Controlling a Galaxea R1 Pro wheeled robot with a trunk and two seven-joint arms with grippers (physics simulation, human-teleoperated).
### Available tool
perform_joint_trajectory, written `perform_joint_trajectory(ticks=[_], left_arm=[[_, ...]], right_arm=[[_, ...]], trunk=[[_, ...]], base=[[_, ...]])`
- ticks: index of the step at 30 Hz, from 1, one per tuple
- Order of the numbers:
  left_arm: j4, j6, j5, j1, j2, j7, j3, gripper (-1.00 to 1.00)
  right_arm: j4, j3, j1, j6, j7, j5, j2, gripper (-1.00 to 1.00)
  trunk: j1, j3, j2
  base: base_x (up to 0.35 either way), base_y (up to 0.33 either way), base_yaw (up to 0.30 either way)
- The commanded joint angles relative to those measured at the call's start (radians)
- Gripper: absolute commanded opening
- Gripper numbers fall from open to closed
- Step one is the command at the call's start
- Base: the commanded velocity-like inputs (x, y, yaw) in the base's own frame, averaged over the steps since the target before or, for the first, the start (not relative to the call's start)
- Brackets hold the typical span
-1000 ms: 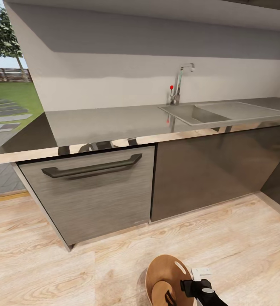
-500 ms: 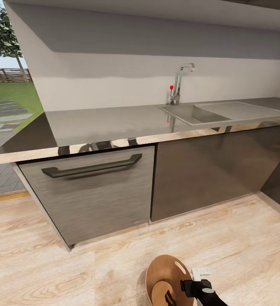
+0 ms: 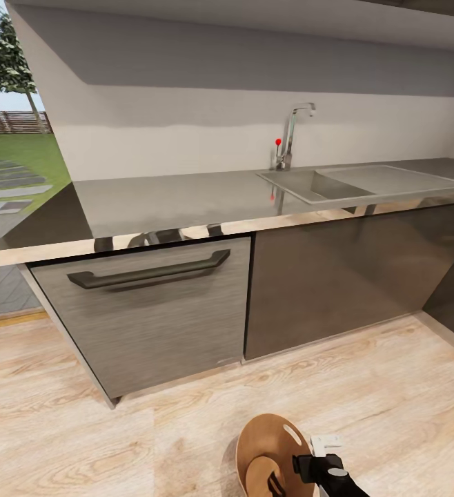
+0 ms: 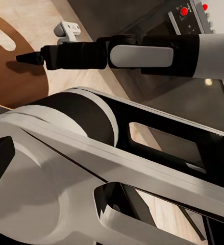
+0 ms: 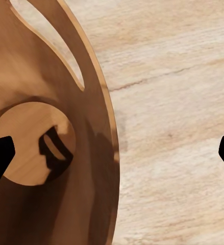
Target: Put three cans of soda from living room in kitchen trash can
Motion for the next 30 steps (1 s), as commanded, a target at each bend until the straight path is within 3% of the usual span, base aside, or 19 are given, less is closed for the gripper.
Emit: perform_joint_trajectory(ticks=[1, 30], left_arm=[[0.000, 0.000, 0.000, 0.000, 0.000, 0.000, 0.000, 1.00], [0.000, 0.000, 0.000, 0.000, 0.000, 0.000, 0.000, 1.00]], right_arm=[[0.000, 0.000, 0.000, 0.000, 0.000, 0.000, 0.000, 1.00], [0.000, 0.000, 0.000, 0.000, 0.000, 0.000, 0.000, 1.00]], trunk=[[0.000, 0.000, 0.000], [0.000, -0.025, 0.000]], base=[[0.000, 0.000, 0.000], [0.000, 0.000, 0.000]])
